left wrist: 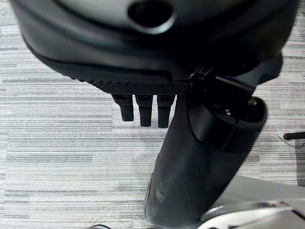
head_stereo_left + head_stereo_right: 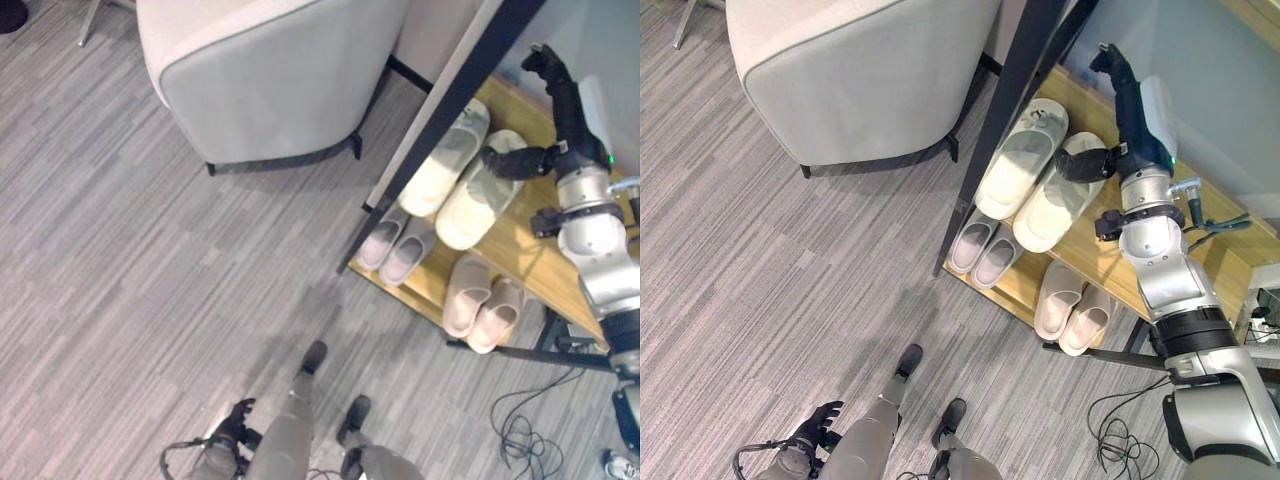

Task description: Arrange the slippers neatly on the shoe rack.

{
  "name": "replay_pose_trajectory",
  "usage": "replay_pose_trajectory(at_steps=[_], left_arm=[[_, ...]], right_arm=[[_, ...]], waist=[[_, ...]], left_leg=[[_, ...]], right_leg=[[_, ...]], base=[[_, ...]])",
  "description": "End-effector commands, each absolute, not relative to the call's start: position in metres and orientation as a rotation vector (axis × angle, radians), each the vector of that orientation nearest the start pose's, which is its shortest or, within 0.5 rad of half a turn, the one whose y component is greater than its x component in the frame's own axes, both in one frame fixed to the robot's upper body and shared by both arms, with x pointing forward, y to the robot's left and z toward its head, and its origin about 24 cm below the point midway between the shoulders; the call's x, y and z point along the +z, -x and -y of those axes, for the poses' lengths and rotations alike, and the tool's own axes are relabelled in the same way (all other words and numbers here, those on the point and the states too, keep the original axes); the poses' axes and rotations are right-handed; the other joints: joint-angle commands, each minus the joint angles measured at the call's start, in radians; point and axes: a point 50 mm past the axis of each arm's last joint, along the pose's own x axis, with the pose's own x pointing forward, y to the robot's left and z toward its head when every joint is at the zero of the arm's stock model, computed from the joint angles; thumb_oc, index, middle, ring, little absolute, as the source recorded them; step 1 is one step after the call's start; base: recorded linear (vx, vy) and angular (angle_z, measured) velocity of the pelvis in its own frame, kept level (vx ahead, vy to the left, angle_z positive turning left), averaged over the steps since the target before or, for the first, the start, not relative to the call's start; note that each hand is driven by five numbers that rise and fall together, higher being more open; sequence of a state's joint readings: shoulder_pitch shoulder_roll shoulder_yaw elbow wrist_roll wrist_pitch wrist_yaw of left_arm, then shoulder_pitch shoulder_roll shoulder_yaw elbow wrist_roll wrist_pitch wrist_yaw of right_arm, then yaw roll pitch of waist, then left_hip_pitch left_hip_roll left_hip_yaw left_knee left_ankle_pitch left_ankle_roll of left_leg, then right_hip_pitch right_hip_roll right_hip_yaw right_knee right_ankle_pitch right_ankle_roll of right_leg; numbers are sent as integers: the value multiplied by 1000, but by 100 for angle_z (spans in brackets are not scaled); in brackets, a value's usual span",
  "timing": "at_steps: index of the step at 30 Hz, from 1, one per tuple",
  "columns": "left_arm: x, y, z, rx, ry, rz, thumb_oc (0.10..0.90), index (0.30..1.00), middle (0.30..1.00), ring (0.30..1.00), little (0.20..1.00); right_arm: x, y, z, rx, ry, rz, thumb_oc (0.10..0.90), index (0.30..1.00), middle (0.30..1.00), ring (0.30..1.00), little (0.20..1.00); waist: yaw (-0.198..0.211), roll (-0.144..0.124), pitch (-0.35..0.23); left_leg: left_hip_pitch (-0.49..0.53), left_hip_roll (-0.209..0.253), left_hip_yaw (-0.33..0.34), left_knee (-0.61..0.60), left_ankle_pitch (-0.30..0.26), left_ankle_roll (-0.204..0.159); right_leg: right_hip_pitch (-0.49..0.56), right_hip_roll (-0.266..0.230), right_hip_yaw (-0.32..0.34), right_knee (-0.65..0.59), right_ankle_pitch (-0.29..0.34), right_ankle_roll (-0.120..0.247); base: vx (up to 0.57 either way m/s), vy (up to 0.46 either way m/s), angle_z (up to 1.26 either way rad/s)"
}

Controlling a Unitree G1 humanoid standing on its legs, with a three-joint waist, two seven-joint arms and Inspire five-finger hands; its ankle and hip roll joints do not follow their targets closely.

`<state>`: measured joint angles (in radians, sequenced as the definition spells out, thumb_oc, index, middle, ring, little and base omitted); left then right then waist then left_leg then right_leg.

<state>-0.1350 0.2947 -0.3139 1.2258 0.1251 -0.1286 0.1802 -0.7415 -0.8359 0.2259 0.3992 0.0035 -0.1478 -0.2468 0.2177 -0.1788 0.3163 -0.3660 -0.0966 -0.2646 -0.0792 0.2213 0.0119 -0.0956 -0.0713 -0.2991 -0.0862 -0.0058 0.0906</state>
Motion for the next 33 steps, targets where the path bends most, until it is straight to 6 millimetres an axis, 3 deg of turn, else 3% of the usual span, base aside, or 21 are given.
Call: replay_pose_trajectory(at_steps=[1, 7, 12, 13, 14, 15, 18, 20, 21, 24, 28, 29, 31, 33], left_arm=[[-155, -116, -225, -115, -616, -1062, 800, 900, 900, 900, 900], [-156, -115, -224, -125, -615, -1060, 800, 900, 900, 900, 900], [-156, -114, -222, -132, -616, -1063, 800, 900, 900, 900, 900], [-158, -113, -217, -136, -602, -1066, 800, 900, 900, 900, 900], [-158, -112, -218, -136, -604, -1068, 800, 900, 900, 900, 900], [-162, -102, -210, -126, -556, -1107, 800, 900, 900, 900, 900], [-165, -95, -209, -122, -532, -1136, 800, 900, 900, 900, 900], [-166, -89, -208, -80, -470, -1156, 800, 900, 900, 900, 900], [-166, -88, -208, -81, -470, -1158, 800, 900, 900, 900, 900], [-165, -82, -218, 8, -396, -1175, 800, 900, 900, 900, 900], [-168, -78, -211, -33, -371, -1182, 800, 900, 900, 900, 900], [-168, -78, -211, -33, -371, -1182, 800, 900, 900, 900, 900], [-167, -76, -211, 43, -162, -1176, 800, 900, 900, 900, 900], [-166, -78, -213, 75, -124, -1154, 800, 900, 900, 900, 900]], right_arm=[[274, -339, 257, -245, 816, 674, 800, 900, 900, 900, 900], [284, -319, 260, -320, 637, 831, 800, 900, 900, 900, 900], [276, -307, 259, -333, 587, 871, 800, 900, 900, 900, 900], [262, -303, 257, -322, 526, 859, 800, 900, 900, 900, 900], [261, -302, 257, -323, 525, 856, 800, 900, 900, 900, 900], [217, -290, 257, -309, 494, 752, 800, 900, 900, 900, 900], [198, -284, 257, -296, 454, 691, 800, 900, 900, 900, 900], [167, -274, 260, -241, 399, 564, 800, 900, 900, 900, 900], [167, -273, 260, -240, 399, 561, 800, 900, 900, 900, 900], [136, -258, 263, -178, 409, 425, 800, 900, 900, 900, 900], [103, -243, 264, -162, 345, 305, 800, 900, 900, 900, 900], [103, -243, 264, -162, 345, 305, 800, 900, 900, 900, 900], [82, -231, 262, -162, 193, 242, 800, 900, 900, 900, 900], [74, -226, 261, -163, 145, 218, 800, 900, 900, 900, 900]], waist=[[-22, 5, -106], [-24, 18, -116], [-30, 25, -133], [-38, 30, -142], [-37, 29, -144], [-58, 33, -177], [-69, 42, -203], [-90, 56, -241], [-90, 56, -241], [-113, 72, -268], [-146, 99, -298], [-145, 99, -299], [-164, 122, -309], [-169, 128, -311]], left_leg=[[114, 47, 64, 35, -212, -14], [130, 46, 68, 33, -220, -11], [143, 46, 73, 30, -225, -9], [151, 48, 77, 28, -228, -7], [152, 48, 76, 28, -228, -7], [189, 54, 89, 28, -237, -6], [214, 52, 97, 30, -244, -3], [253, 50, 106, 33, -254, 2], [256, 50, 106, 32, -255, 2], [299, 54, 120, 32, -259, 3], [332, 57, 140, 19, -255, -1], [333, 57, 141, 18, -255, -1], [337, 58, 152, 6, -240, -5], [340, 57, 154, 2, -237, -7]], right_leg=[[-7, -25, 32, 59, -39, 28], [4, -25, 33, 59, -41, 29], [12, -26, 39, 61, -43, 31], [17, -26, 39, 63, -44, 31], [18, -26, 39, 63, -44, 31], [46, -30, 45, 68, -41, 35], [68, -34, 44, 70, -41, 35], [101, -39, 46, 80, -47, 35], [104, -39, 46, 80, -48, 36], [128, -40, 54, 101, -60, 32], [151, -40, 63, 88, -63, 29], [151, -40, 63, 87, -63, 29], [149, -39, 70, 79, -62, 27], [151, -40, 69, 76, -63, 26]], base=[[0, 0, 0], [0, 0, 0], [7, 6, -1], [7, 16, -5], [5, 5, -4], [0, 0, 0], [20, 12, -1], [61, 31, -16], [18, 1, -22], [20, 5, -21], [-21, -11, -12], [-69, -20, -30], [-71, -14, -27], [-67, -33, -14]])
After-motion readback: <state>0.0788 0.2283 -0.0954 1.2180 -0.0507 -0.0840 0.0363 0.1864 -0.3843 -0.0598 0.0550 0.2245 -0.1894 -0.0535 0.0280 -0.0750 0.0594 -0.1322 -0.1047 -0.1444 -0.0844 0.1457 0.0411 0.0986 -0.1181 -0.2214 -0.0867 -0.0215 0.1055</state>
